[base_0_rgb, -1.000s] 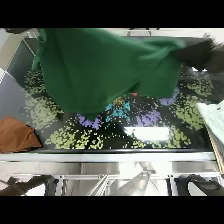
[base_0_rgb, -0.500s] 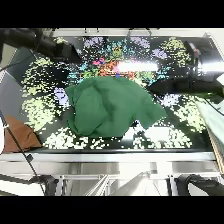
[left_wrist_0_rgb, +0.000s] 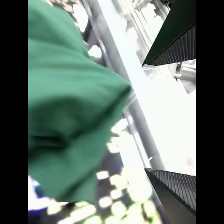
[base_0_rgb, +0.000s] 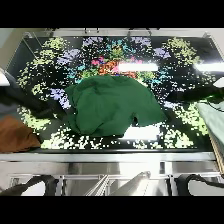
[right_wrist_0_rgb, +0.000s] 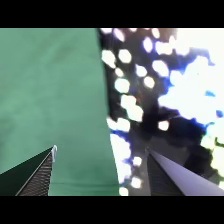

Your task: Fold the shirts.

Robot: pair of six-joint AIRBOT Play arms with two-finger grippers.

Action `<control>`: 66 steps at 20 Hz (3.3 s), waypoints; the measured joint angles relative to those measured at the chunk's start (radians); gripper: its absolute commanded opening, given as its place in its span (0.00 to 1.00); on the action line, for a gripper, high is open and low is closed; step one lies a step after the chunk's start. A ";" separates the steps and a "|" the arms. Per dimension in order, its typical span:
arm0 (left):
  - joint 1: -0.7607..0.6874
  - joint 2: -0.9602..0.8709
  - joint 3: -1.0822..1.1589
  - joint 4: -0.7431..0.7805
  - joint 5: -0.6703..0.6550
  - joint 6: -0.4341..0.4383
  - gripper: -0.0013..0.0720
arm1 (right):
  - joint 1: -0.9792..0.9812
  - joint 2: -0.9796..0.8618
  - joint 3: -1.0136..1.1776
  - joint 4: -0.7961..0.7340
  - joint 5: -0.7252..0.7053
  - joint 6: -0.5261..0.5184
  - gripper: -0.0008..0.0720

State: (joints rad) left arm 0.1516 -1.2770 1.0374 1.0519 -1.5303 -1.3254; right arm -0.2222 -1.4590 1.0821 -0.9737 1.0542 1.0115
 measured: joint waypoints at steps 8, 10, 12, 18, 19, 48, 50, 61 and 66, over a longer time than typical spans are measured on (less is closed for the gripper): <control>-0.127 0.074 -0.352 -0.039 0.373 -0.003 0.98 | 0.012 -0.352 0.232 0.190 0.163 -0.017 0.78; -0.152 0.016 -0.329 -0.047 0.436 -0.003 0.98 | 0.032 -0.409 0.269 0.226 0.183 -0.018 0.47; -0.166 -0.063 -0.280 -0.056 0.457 -0.003 0.69 | 0.055 -0.453 0.293 0.257 0.209 -0.026 0.04; -0.156 -0.245 -0.043 -0.053 0.449 0.017 0.05 | 0.083 -0.473 0.291 0.306 0.323 -0.058 0.04; -0.143 -0.261 0.012 -0.053 0.446 0.023 0.05 | 0.084 -0.453 0.264 0.316 0.338 -0.063 0.04; 0.150 0.004 0.757 -0.721 0.056 0.183 0.06 | 0.115 0.583 0.140 0.851 -0.227 -0.558 0.04; 0.129 -0.060 0.676 -0.723 0.061 0.211 0.06 | 0.138 0.451 0.144 0.850 -0.270 -0.585 0.04; 0.244 -0.485 0.653 -0.650 0.022 0.226 0.49 | -0.006 0.009 0.256 0.743 -0.130 -0.318 0.70; 0.317 -0.523 0.673 -0.356 -0.091 0.122 0.49 | -0.131 0.007 0.135 0.498 0.110 -0.103 0.70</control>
State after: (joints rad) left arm 0.4683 -1.8004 1.7103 0.6960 -1.6215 -1.2030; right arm -0.3534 -1.4521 1.2167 -0.4755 1.1645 0.9089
